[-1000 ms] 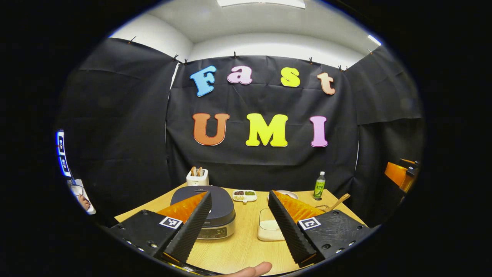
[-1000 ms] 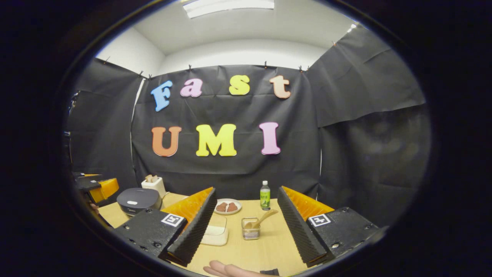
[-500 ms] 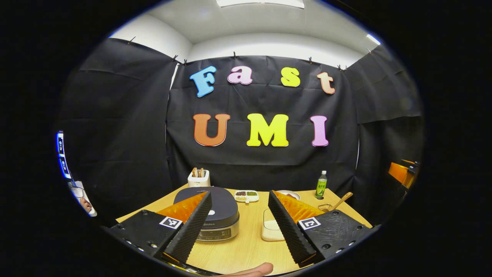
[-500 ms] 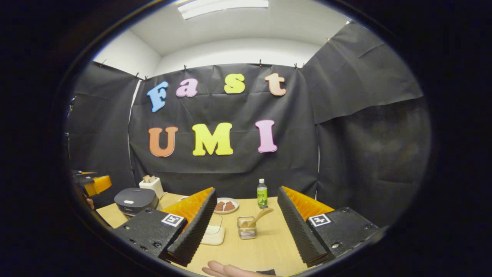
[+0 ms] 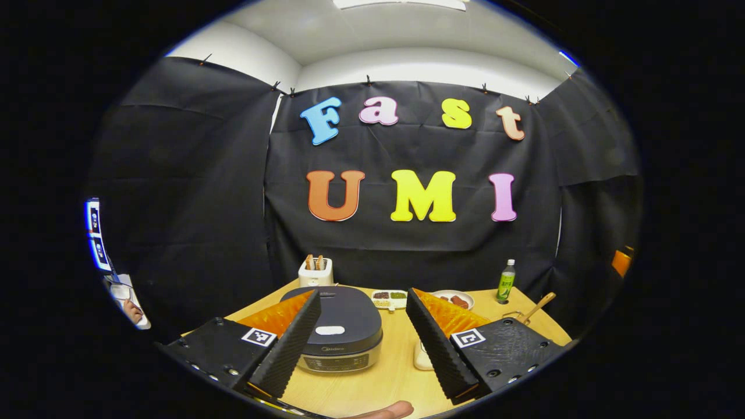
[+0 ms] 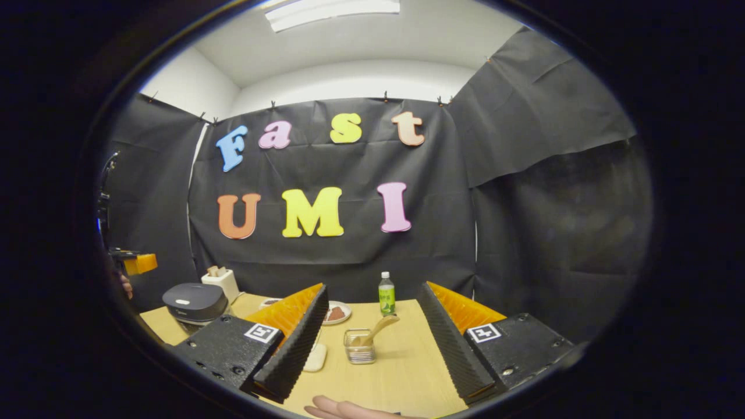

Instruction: Close the left gripper, press the button to open the rice cooker; take a wooden spoon from the chopstick holder with the right hand, scoop a spoonful of rice and pour it into the rice cooker, then put the wooden spoon back into the chopstick holder.

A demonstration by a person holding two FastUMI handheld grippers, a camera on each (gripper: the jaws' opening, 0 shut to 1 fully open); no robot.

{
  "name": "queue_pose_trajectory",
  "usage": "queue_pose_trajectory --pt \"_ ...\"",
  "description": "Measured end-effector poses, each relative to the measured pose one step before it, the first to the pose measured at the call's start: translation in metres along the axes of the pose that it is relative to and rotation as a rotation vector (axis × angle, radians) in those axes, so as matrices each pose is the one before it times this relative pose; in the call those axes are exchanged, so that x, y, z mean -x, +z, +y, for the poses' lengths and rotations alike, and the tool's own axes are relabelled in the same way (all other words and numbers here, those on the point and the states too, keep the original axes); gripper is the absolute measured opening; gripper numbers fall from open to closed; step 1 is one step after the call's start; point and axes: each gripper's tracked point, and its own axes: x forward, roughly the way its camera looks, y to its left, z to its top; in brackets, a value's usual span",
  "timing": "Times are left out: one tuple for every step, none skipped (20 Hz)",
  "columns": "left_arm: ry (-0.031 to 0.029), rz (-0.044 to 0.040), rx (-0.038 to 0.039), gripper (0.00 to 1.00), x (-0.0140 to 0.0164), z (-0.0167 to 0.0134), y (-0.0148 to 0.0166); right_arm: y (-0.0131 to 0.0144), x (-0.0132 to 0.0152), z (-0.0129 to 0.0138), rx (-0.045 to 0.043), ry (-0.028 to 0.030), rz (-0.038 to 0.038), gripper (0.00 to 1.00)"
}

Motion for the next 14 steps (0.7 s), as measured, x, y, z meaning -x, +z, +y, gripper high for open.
queue_pose_trajectory --pt "0.0045 0.00522 -0.00683 0.92 -0.00732 0.00135 -0.00302 -0.00268 -0.00009 -0.00261 -0.0018 0.00257 0.00245 1.0" --pt "0.02317 0.00945 -0.00835 0.71 -0.00746 0.00659 -0.00301 -0.00199 -0.00013 -0.00142 -0.00196 0.00435 0.00052 1.0" --pt "0.00794 0.01588 -0.01009 0.65 -0.00775 0.00284 -0.00511 -0.00202 -0.0011 -0.00293 -0.00308 0.00232 -0.00178 1.0" --pt "0.00396 0.02736 -0.01113 0.66 -0.0074 0.0017 -0.00861 -0.00233 -0.00015 -0.00379 -0.00412 -0.00084 0.00014 1.0" --pt "-0.00309 0.02392 -0.00187 0.6 -0.00601 -0.00077 -0.00742 -0.00287 -0.00058 -0.0032 -0.0043 -0.00079 0.0049 1.0" --pt "0.00509 0.0205 0.00252 0.44 -0.0081 0.00171 -0.00459 -0.00437 -0.00091 -0.00134 -0.00359 0.00345 0.00644 1.0" --pt "0.00618 0.04369 0.00159 0.39 -0.00401 -0.00026 -0.0113 -0.00309 -0.00082 -0.00026 0.00069 0.00728 0.00845 1.0" --pt "0.00691 0.03182 -0.00178 0.31 -0.00726 0.00309 -0.00625 -0.00405 -0.00152 0.00032 0.00688 0.0096 0.01094 1.0" --pt "0.00411 0.00842 -0.01264 0.28 -0.00765 0.00259 -0.00293 -0.00329 -0.00094 0.00009 0.00508 0.00835 0.00964 1.0" --pt "0.00944 0.03985 0.00251 0.14 -0.00508 0.0016 -0.00814 -0.00307 -0.00016 -0.00062 0.00104 0.00658 0.00729 1.0" --pt "0.00109 0.02749 -0.00056 0.0 -0.00958 -0.00075 -0.00401 -0.00286 -0.00037 -0.00037 -0.00119 0.00603 0.00748 1.0" --pt "0.01395 0.03403 -0.00778 0.03 -0.00723 0.00212 -0.00572 -0.00424 -0.0013 -0.00093 -0.00036 0.0072 0.00842 1.0" --pt "0.01684 0.03279 -0.00659 0.03 -0.00758 0.00405 -0.00686 -0.00375 -0.00048 -0.00121 0.00049 0.00466 0.0094 1.0" --pt "0.01561 0.02935 -0.00038 0.03 -0.00697 0.00409 -0.00332 -0.00369 -0.00055 -0.00291 -0.00118 0.00058 0.00898 1.0"
